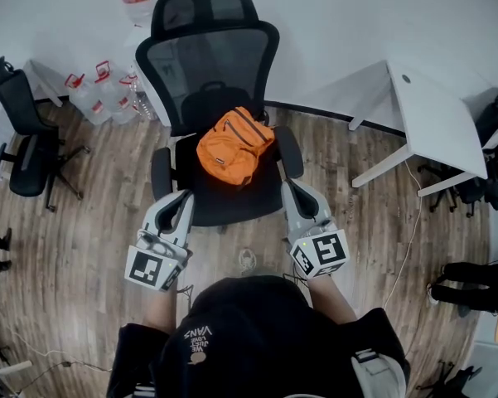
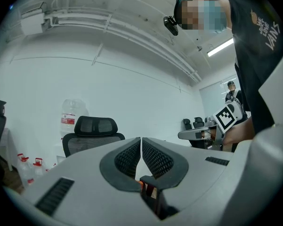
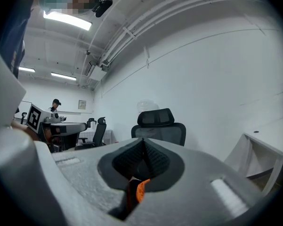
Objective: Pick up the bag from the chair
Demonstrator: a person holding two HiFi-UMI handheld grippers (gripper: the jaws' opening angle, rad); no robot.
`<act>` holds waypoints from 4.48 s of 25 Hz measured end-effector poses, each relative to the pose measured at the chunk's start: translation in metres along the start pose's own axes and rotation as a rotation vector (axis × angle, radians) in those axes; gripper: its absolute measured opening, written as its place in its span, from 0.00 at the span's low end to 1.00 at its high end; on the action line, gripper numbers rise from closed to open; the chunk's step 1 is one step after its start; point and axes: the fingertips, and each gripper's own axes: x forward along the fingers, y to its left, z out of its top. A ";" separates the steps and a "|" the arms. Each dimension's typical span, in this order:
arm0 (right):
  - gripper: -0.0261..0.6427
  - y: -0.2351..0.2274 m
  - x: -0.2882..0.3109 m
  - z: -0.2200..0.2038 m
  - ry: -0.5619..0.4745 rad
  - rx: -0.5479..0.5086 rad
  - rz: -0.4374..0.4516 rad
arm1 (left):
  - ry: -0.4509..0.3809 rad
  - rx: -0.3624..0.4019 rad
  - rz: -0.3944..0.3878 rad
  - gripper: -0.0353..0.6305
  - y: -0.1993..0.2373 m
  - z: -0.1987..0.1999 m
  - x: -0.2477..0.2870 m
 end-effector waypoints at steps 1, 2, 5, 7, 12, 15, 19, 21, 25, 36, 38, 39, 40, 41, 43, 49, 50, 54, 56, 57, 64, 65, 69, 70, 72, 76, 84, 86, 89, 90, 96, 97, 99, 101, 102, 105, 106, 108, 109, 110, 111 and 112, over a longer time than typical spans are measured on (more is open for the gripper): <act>0.04 -0.006 0.006 -0.001 0.001 -0.001 0.004 | 0.002 0.002 0.004 0.06 0.003 -0.001 0.007; 0.04 -0.011 0.012 -0.002 0.002 -0.001 0.008 | 0.004 0.003 0.009 0.06 0.006 -0.003 0.014; 0.04 -0.026 0.027 -0.006 0.009 0.008 0.021 | 0.009 0.007 0.024 0.06 0.012 -0.007 0.032; 0.04 -0.034 0.036 -0.010 0.013 0.018 0.031 | 0.024 -0.009 0.033 0.06 0.014 -0.008 0.041; 0.04 -0.044 0.058 -0.012 0.019 0.028 0.036 | 0.050 -0.031 0.047 0.06 0.026 -0.010 0.055; 0.04 -0.045 0.069 -0.014 0.027 0.037 0.029 | 0.060 -0.044 0.046 0.06 0.038 -0.011 0.062; 0.04 -0.044 0.086 -0.015 0.030 0.038 0.007 | 0.063 -0.043 0.014 0.06 0.057 -0.016 0.075; 0.04 -0.043 0.094 -0.016 0.030 0.041 -0.016 | 0.066 -0.049 -0.010 0.06 0.067 -0.018 0.083; 0.04 -0.046 0.111 -0.017 0.036 0.045 -0.070 | 0.055 -0.038 -0.070 0.06 0.089 -0.023 0.102; 0.04 -0.049 0.166 -0.026 0.039 0.065 -0.210 | 0.070 -0.015 -0.247 0.06 0.146 -0.038 0.152; 0.04 -0.050 0.177 -0.026 0.035 0.066 -0.237 | 0.044 0.012 -0.279 0.06 0.161 -0.041 0.160; 0.04 -0.050 0.181 -0.027 0.035 0.068 -0.253 | 0.045 0.010 -0.292 0.06 0.166 -0.042 0.165; 0.04 -0.051 0.185 -0.028 0.036 0.070 -0.272 | 0.050 0.007 -0.305 0.06 0.171 -0.044 0.169; 0.04 -0.052 0.188 -0.029 0.038 0.073 -0.291 | 0.048 0.010 -0.320 0.06 0.176 -0.045 0.174; 0.04 -0.054 0.192 -0.032 0.042 0.075 -0.329 | 0.040 0.020 -0.349 0.06 0.184 -0.049 0.182; 0.04 -0.058 0.200 -0.039 0.049 0.069 -0.420 | 0.039 0.024 -0.450 0.06 0.194 -0.061 0.199; 0.04 -0.058 0.202 -0.040 0.049 0.069 -0.427 | 0.040 0.025 -0.460 0.06 0.196 -0.063 0.202; 0.04 -0.062 0.206 -0.041 0.043 0.067 -0.446 | 0.035 0.018 -0.480 0.06 0.196 -0.067 0.210; 0.04 -0.065 0.207 -0.041 0.039 0.067 -0.454 | 0.034 0.014 -0.488 0.06 0.196 -0.070 0.214; 0.04 -0.067 0.207 -0.041 0.037 0.070 -0.457 | 0.035 0.015 -0.490 0.06 0.195 -0.071 0.217; 0.04 -0.086 0.214 -0.056 0.045 0.093 -0.477 | 0.113 -0.015 -0.491 0.06 0.189 -0.090 0.236; 0.04 -0.089 0.216 -0.059 0.049 0.092 -0.477 | 0.125 -0.022 -0.489 0.06 0.188 -0.093 0.239; 0.04 -0.101 0.226 -0.071 0.056 0.102 -0.479 | 0.147 -0.028 -0.485 0.06 0.191 -0.105 0.253; 0.04 -0.104 0.227 -0.074 0.057 0.106 -0.480 | 0.149 -0.026 -0.485 0.06 0.192 -0.107 0.256; 0.04 -0.111 0.230 -0.081 0.063 0.114 -0.481 | 0.157 -0.025 -0.487 0.06 0.191 -0.114 0.263; 0.04 -0.122 0.242 -0.099 0.083 0.133 -0.470 | 0.182 -0.024 -0.495 0.06 0.190 -0.130 0.277; 0.04 -0.147 0.254 -0.136 0.096 0.185 -0.473 | 0.217 -0.016 -0.502 0.06 0.187 -0.162 0.301; 0.04 -0.152 0.254 -0.146 0.103 0.189 -0.470 | 0.228 -0.011 -0.506 0.06 0.185 -0.172 0.304; 0.04 -0.157 0.255 -0.161 0.121 0.189 -0.459 | 0.246 -0.009 -0.510 0.06 0.181 -0.185 0.308; 0.04 -0.158 0.256 -0.167 0.125 0.191 -0.457 | 0.255 -0.008 -0.513 0.06 0.180 -0.190 0.309; 0.04 -0.163 0.261 -0.196 0.142 0.196 -0.437 | 0.284 0.008 -0.521 0.06 0.178 -0.217 0.320; 0.04 -0.163 0.262 -0.201 0.145 0.198 -0.435 | 0.292 0.011 -0.520 0.06 0.178 -0.221 0.322; 0.04 -0.165 0.263 -0.208 0.149 0.204 -0.433 | 0.306 0.017 -0.520 0.06 0.179 -0.228 0.325; 0.04 -0.167 0.264 -0.217 0.153 0.212 -0.432 | 0.311 0.025 -0.523 0.06 0.178 -0.235 0.327; 0.04 -0.168 0.265 -0.221 0.155 0.216 -0.431 | 0.315 0.029 -0.526 0.06 0.177 -0.239 0.328; 0.04 -0.172 0.267 -0.234 0.162 0.226 -0.427 | 0.337 0.025 -0.531 0.06 0.174 -0.253 0.329; 0.04 -0.173 0.268 -0.238 0.167 0.230 -0.424 | 0.345 0.023 -0.532 0.06 0.173 -0.257 0.330; 0.04 -0.174 0.270 -0.248 0.181 0.240 -0.418 | 0.359 0.023 -0.533 0.06 0.172 -0.264 0.331; 0.04 -0.175 0.270 -0.253 0.188 0.246 -0.417 | 0.365 0.023 -0.532 0.06 0.172 -0.268 0.332; 0.04 -0.175 0.271 -0.258 0.193 0.250 -0.415 | 0.370 0.023 -0.531 0.06 0.172 -0.272 0.334; 0.04 -0.176 0.272 -0.263 0.196 0.254 -0.413 | 0.375 0.025 -0.530 0.06 0.172 -0.276 0.335; 0.04 -0.177 0.274 -0.267 0.198 0.256 -0.410 | 0.380 0.028 -0.530 0.06 0.173 -0.280 0.336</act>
